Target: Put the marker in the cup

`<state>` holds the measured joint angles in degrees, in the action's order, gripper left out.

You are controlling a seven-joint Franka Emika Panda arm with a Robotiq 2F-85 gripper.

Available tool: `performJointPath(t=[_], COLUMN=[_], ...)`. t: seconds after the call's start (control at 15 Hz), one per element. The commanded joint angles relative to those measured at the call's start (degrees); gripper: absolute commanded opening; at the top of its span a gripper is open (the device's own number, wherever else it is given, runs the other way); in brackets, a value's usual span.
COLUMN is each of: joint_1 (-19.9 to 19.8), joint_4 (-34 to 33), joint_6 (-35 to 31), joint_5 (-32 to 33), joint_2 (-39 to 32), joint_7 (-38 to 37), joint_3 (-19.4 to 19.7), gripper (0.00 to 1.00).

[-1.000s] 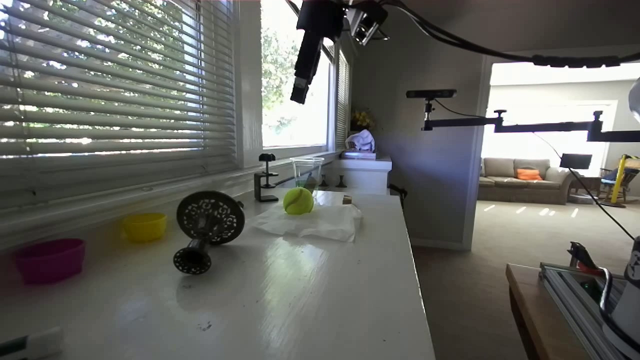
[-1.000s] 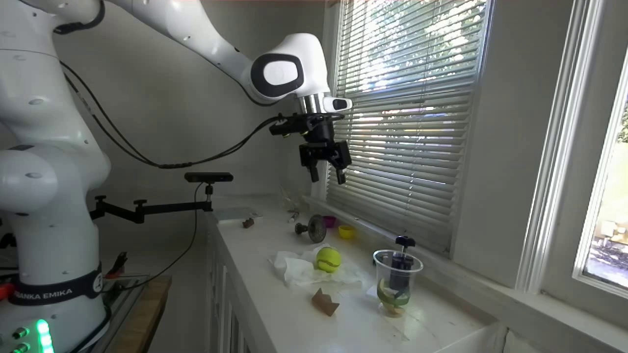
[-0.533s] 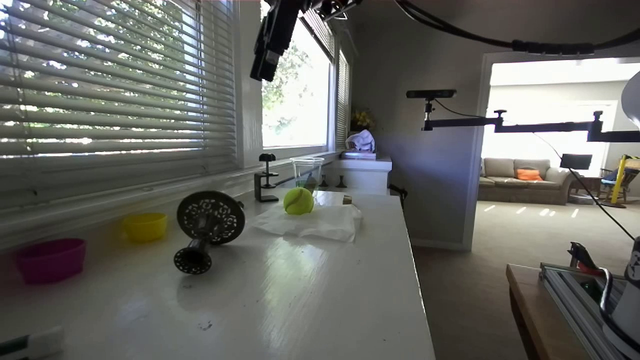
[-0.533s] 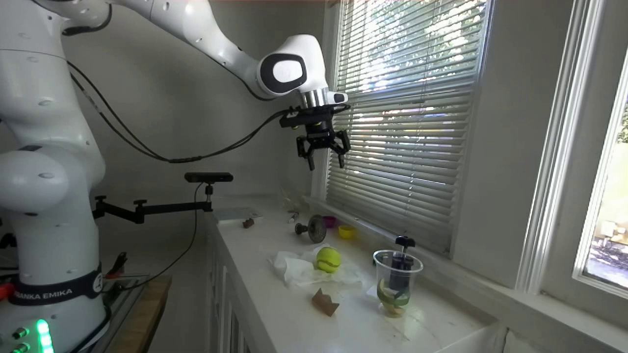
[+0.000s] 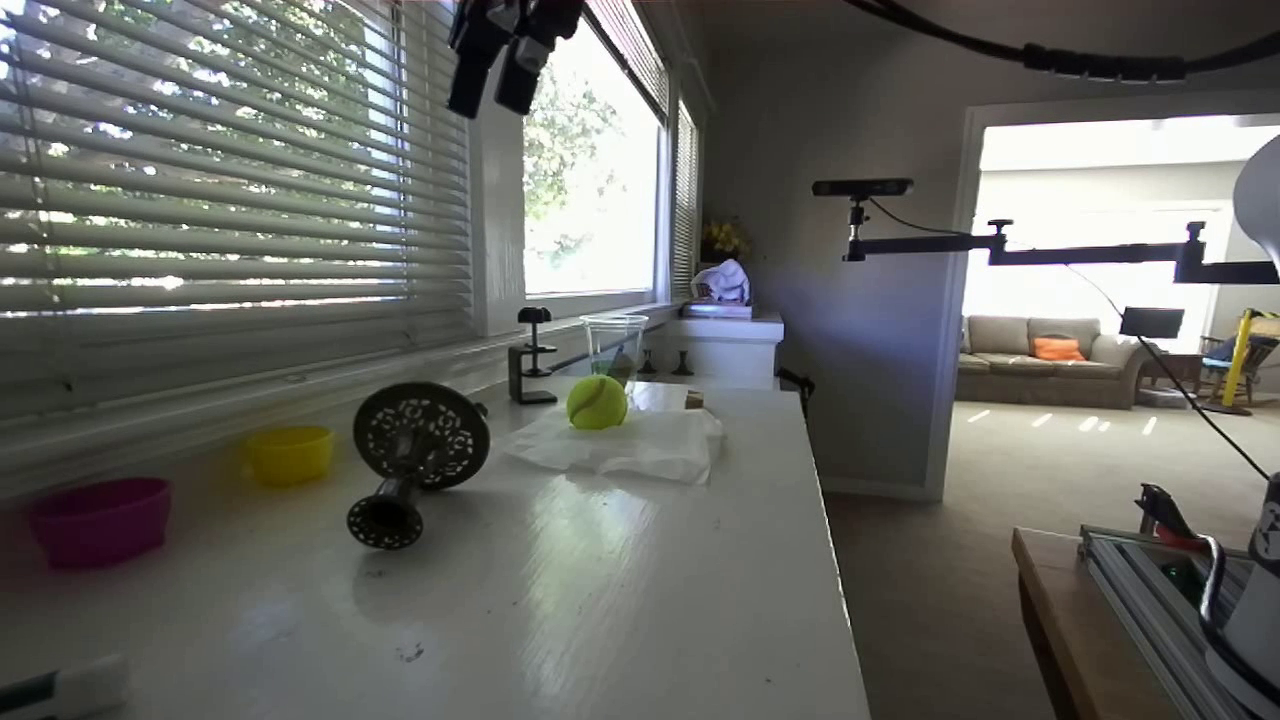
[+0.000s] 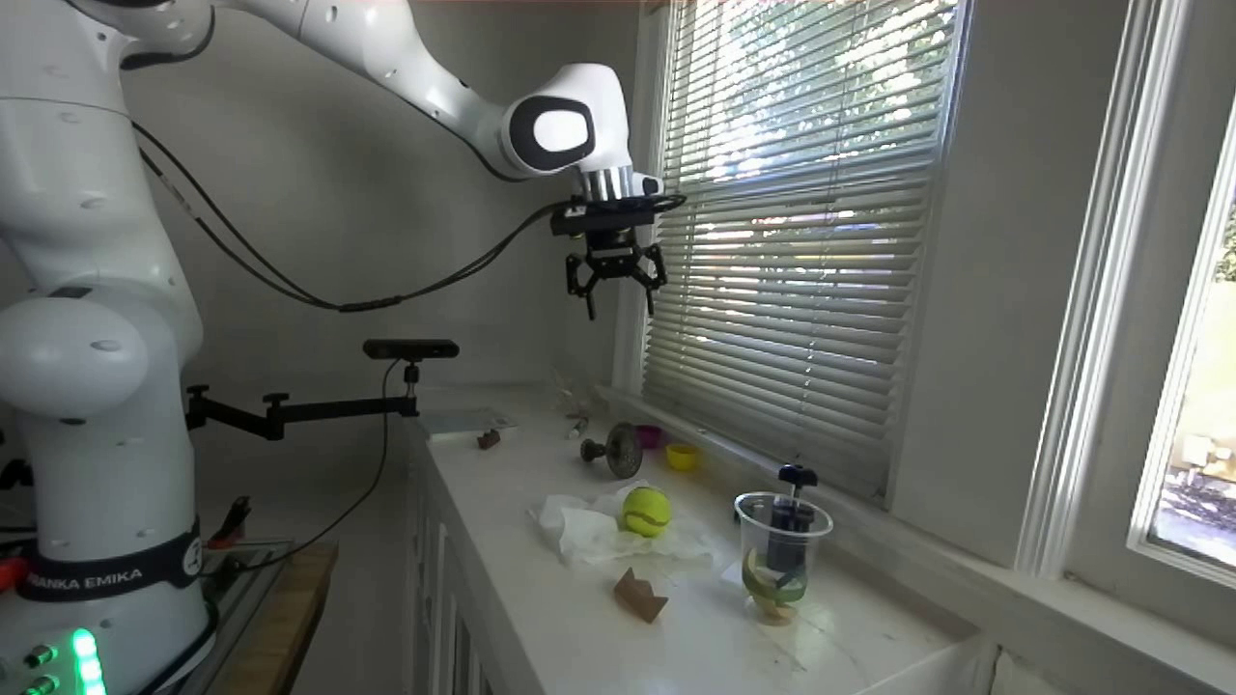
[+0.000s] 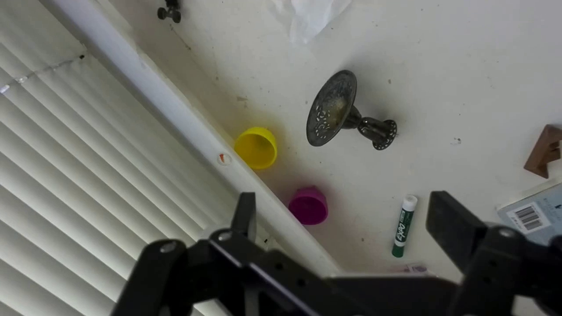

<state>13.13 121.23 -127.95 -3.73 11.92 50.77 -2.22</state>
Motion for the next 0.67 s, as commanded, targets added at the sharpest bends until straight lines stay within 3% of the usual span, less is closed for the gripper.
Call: performJointPath(t=[0.0, 0.4, 0.6], joint_1=[-1.2, 1.4, 3.1], joint_4=[0.4, 0.1, -0.4], joint_6=[0.4, 4.2, 2.1], joint_5=[1.0, -0.5, -1.7], joint_2=[0.0, -2.5, -5.7], joint_7=[0.2, 0.3, 0.4], joint_3=[-1.0, -4.9, -7.7], gripper=[1.00, 1.00, 1.00])
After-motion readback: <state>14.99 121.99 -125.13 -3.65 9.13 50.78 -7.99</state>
